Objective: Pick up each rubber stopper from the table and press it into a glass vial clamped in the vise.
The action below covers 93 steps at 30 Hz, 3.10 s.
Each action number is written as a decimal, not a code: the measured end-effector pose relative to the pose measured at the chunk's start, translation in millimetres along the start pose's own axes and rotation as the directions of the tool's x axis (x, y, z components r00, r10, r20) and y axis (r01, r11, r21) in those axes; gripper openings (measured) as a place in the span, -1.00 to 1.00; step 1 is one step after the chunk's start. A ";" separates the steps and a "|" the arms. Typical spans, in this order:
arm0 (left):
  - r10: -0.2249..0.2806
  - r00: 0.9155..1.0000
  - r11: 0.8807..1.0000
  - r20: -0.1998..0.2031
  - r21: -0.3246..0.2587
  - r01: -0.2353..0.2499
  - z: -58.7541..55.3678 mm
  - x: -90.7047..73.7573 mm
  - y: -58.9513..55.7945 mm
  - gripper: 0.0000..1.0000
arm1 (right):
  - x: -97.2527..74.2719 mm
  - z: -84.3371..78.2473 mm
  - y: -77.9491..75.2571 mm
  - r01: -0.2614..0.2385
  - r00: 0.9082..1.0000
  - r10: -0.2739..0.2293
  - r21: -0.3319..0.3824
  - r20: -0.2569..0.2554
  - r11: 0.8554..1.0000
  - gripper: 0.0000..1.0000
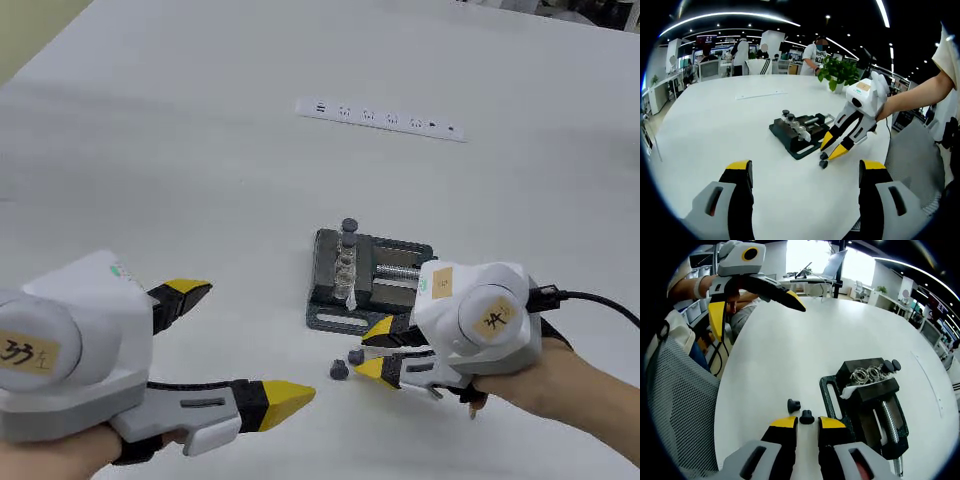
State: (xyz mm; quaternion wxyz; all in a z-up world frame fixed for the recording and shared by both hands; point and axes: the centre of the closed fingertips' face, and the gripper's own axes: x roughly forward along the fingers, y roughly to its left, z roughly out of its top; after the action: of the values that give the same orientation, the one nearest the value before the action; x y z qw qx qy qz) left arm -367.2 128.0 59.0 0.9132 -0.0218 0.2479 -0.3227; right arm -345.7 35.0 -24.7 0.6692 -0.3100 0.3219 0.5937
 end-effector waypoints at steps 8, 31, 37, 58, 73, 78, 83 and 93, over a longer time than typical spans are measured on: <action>-0.003 1.000 1.000 -0.001 -0.001 0.003 -0.9 0.2 0.9 0.72 | -0.1 -1.7 0.1 -0.003 1.000 0.003 0.006 -0.001 1.000 -0.82; -0.040 0.999 0.999 -0.020 0.030 0.041 1.2 7.2 -8.1 0.67 | -23.7 5.7 -3.3 -0.010 1.000 0.009 -0.034 -0.009 0.999 -0.87; -0.082 0.996 0.995 -0.041 0.054 0.084 1.3 16.9 -19.2 0.63 | -46.8 5.3 0.5 -0.056 0.997 0.054 -0.035 -0.061 0.998 -0.88; -0.224 0.966 0.947 -0.131 0.205 0.247 6.0 59.2 -73.6 0.04 | -94.2 24.6 20.2 -0.259 0.924 0.195 -0.164 -0.328 0.952 -0.88; -0.290 0.948 0.912 -0.134 0.260 0.316 14.7 71.3 -98.2 -0.52 | -91.0 23.8 33.7 -0.342 0.884 0.245 -0.193 -0.399 0.920 -0.88; -0.314 0.939 0.902 -0.139 0.266 0.341 14.4 71.4 -103.8 -0.69 | -89.8 25.3 35.5 -0.349 0.882 0.247 -0.205 -0.401 0.915 -0.88; -0.329 0.933 0.894 -0.146 0.271 0.358 13.5 70.9 -107.9 -0.84 | -91.3 26.1 36.2 -0.356 0.879 0.250 -0.210 -0.406 0.911 -0.88; -0.347 0.925 0.879 -0.155 0.291 0.378 15.0 68.5 -114.2 -0.89 | -91.3 26.2 39.8 -0.375 0.872 0.266 -0.211 -0.411 0.903 -0.88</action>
State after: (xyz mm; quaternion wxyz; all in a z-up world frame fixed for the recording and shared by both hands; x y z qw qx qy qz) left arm -380.4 -5.3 65.0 0.8149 0.0944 0.2289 -0.5240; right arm -391.6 5.6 62.7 0.4353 -0.4511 0.4016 0.6676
